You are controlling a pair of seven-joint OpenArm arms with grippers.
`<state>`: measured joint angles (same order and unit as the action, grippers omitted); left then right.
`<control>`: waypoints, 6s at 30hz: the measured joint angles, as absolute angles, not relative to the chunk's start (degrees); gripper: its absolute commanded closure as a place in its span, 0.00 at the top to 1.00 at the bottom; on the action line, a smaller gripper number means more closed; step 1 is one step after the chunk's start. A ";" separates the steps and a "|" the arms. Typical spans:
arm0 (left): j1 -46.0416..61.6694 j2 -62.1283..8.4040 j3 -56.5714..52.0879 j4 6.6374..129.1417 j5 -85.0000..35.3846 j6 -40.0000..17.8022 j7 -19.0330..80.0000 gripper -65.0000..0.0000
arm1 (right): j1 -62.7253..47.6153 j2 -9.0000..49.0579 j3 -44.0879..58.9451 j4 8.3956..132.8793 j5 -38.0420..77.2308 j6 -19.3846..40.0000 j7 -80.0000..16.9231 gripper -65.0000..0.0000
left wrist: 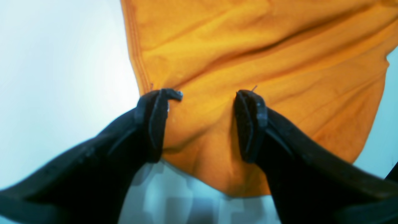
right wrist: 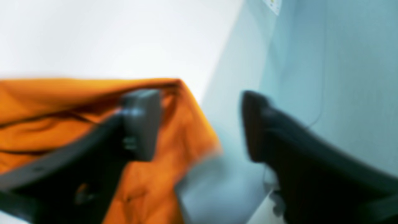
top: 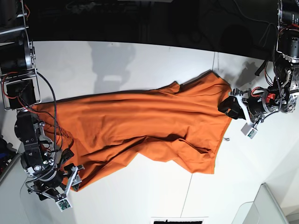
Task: Layout the t-shirt on the table in an organized manner, then fold the t-shirt properly
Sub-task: 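Pull the shirt edge with the right gripper to spread the body flat, then grasp the shirt corner with the right gripper and drag it outward, then sweep the right gripper across the shirt middle to smooth it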
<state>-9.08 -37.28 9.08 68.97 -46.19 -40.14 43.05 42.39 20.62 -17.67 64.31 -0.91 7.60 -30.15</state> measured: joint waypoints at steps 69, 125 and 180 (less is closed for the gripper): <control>-8.75 -37.30 9.04 68.97 -49.47 -40.07 45.60 0.57 | -9.45 19.88 42.04 99.44 38.02 24.14 -44.31 0.68; -4.93 -37.32 8.67 69.41 -48.82 -40.62 42.11 0.57 | 11.29 25.32 -0.08 71.77 13.54 20.10 -30.09 0.00; -0.38 -35.27 7.51 81.76 -50.83 -39.66 46.09 0.57 | 36.36 -0.97 -44.14 57.21 -8.40 18.98 -23.57 0.48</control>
